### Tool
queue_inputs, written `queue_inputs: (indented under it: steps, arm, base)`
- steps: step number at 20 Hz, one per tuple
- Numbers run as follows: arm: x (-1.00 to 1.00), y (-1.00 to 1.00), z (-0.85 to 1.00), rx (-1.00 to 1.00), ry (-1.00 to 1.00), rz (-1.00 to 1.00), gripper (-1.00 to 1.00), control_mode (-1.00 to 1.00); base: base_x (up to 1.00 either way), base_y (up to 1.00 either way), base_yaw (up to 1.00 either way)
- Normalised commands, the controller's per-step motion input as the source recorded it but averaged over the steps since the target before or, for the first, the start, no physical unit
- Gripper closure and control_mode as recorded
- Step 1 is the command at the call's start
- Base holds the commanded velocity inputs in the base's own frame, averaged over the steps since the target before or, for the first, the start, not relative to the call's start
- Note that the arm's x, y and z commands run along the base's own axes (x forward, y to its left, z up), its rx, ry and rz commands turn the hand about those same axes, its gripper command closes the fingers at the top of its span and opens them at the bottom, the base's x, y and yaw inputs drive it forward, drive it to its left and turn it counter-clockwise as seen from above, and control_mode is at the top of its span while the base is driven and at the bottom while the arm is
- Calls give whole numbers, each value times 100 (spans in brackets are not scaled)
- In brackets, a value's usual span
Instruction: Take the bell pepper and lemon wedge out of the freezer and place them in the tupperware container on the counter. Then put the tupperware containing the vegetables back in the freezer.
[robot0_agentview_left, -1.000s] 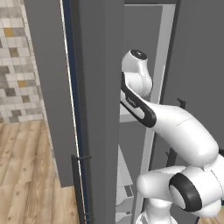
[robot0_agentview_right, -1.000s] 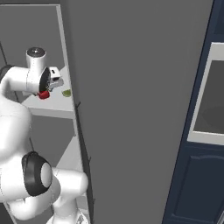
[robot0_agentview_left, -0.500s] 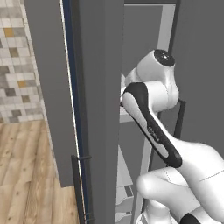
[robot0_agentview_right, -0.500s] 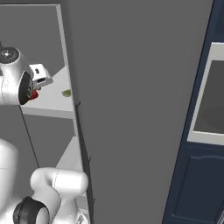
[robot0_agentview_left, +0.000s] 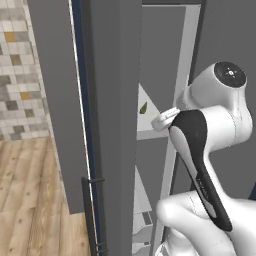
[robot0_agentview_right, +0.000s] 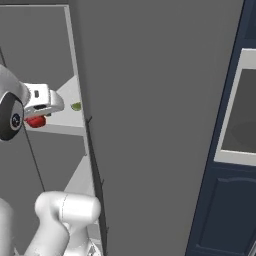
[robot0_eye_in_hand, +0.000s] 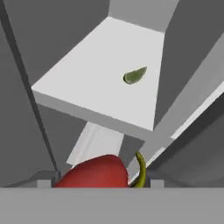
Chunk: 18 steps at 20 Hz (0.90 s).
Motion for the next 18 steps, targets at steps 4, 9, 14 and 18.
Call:
queue_inputs:
  steps: [4, 9, 14, 18]
  arm:
    - [-18, -60, 1, 0, 2, -29, 100, -100]
    - [-11, -52, 0, 0, 2, -21, 100, -100]
    - [-6, -23, 0, 2, 0, -2, 100, 100]
    - [0, 0, 0, 0, 0, 0, 100, 100]
  base:
    - [0, 0, 0]
    - [0, 0, 0]
    - [-26, -19, 0]
    - [-100, -94, -3]
